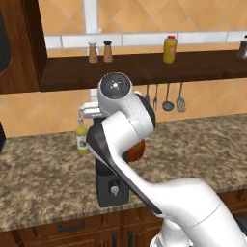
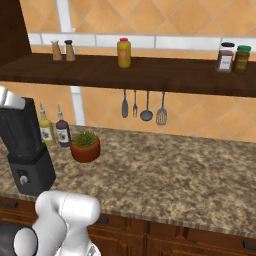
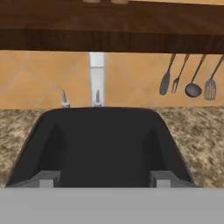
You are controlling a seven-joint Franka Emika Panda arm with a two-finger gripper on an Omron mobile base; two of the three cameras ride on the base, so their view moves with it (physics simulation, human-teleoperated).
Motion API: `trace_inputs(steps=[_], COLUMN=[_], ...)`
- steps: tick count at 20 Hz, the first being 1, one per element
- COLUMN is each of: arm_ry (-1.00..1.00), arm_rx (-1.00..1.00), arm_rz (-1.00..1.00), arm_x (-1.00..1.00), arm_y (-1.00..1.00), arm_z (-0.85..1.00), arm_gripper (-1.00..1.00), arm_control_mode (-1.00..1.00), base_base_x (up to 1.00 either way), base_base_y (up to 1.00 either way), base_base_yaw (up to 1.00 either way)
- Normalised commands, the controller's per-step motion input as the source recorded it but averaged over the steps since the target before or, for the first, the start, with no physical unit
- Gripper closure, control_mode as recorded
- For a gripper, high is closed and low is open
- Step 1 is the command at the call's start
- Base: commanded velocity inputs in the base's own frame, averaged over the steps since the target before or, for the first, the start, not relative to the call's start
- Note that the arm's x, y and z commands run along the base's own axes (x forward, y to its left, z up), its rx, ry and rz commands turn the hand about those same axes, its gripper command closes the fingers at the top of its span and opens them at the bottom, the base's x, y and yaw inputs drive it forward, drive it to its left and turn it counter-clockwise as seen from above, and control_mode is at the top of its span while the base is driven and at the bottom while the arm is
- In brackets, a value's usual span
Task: Close the lid blender by securely placing the lid on top.
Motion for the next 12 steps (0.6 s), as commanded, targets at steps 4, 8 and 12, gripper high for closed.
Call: trace_inputs(steps=[4,8,12], arm_ry=[-0.19,-0.14,-0.14], arm_rx=[0.08,0.09,0.04], arm_rz=[0.09,0.09,0.10], arm_x=[-0.24,-0.20,-0.25], arm_y=[0.00,0.00,0.00], arm_z=[-0.17,-0.19,-0.20], arm_gripper=[-1.00,-1.00,-1.00], arm_control_mode=[-1.00,-1.00,-1.00], base_base_x=[0.00,0.00,0.00], base_base_y=[0.00,0.00,0.00], base_base_yaw=[0.00,0.00,0.00])
